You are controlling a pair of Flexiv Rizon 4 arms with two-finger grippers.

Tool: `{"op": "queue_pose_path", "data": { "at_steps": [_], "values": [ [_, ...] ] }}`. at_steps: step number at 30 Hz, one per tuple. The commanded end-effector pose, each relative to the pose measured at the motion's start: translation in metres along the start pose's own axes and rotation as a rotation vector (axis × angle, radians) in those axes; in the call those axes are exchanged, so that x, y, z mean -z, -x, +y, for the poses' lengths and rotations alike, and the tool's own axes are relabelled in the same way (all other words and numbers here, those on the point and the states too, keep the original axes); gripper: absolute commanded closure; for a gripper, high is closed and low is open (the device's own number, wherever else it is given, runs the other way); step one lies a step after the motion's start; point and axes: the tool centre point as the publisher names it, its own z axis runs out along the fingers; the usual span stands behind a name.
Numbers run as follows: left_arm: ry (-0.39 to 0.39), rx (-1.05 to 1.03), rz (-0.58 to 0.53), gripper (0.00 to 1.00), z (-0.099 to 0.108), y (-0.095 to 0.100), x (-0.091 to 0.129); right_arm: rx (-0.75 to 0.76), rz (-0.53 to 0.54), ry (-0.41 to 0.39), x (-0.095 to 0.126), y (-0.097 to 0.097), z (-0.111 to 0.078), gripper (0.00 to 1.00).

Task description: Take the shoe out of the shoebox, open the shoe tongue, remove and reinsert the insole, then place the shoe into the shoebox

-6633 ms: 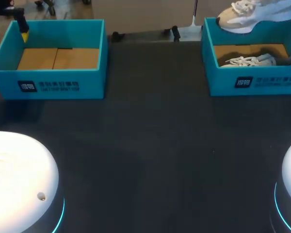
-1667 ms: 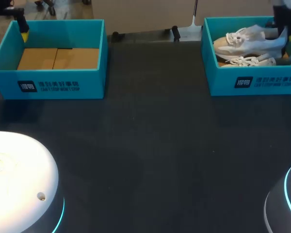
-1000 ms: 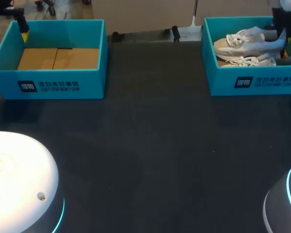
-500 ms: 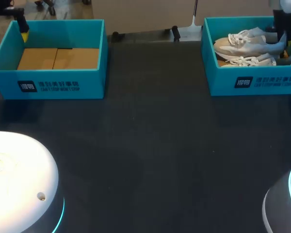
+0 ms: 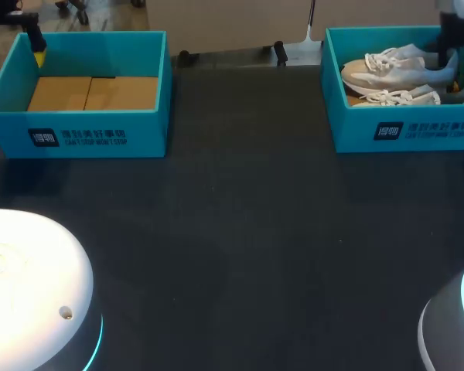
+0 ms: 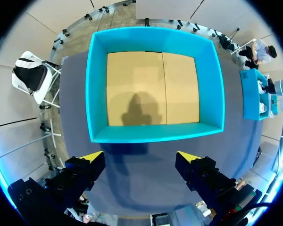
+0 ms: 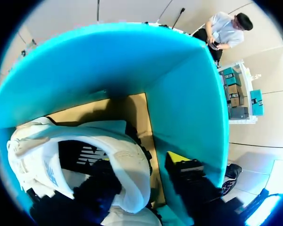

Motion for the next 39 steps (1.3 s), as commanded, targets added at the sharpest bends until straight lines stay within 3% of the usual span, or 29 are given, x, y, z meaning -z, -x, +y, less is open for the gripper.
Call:
{"op": "queue_pose_path", "data": {
  "at_steps": [1, 7, 22, 39],
  "values": [
    [0.0, 0.0, -0.002, 0.0, 0.001, 0.0, 0.001, -0.001, 0.008, 0.004, 0.01, 0.003, -0.002, 0.0],
    [0.0, 0.0, -0.002, 0.0, 0.001, 0.0, 0.001, -0.001, 0.051, 0.027, 0.032, 0.007, -0.014, 0.0],
    [0.0, 0.0, -0.002, 0.0, 0.001, 0.0, 0.001, 0.018, 0.159, 0.132, 0.13, 0.014, -0.077, 0.0],
    [0.0, 0.0, -0.002, 0.0, 0.001, 0.0, 0.001, -0.018, 0.233, 0.131, 0.174, 0.013, -0.151, 0.0]
  ]
}}
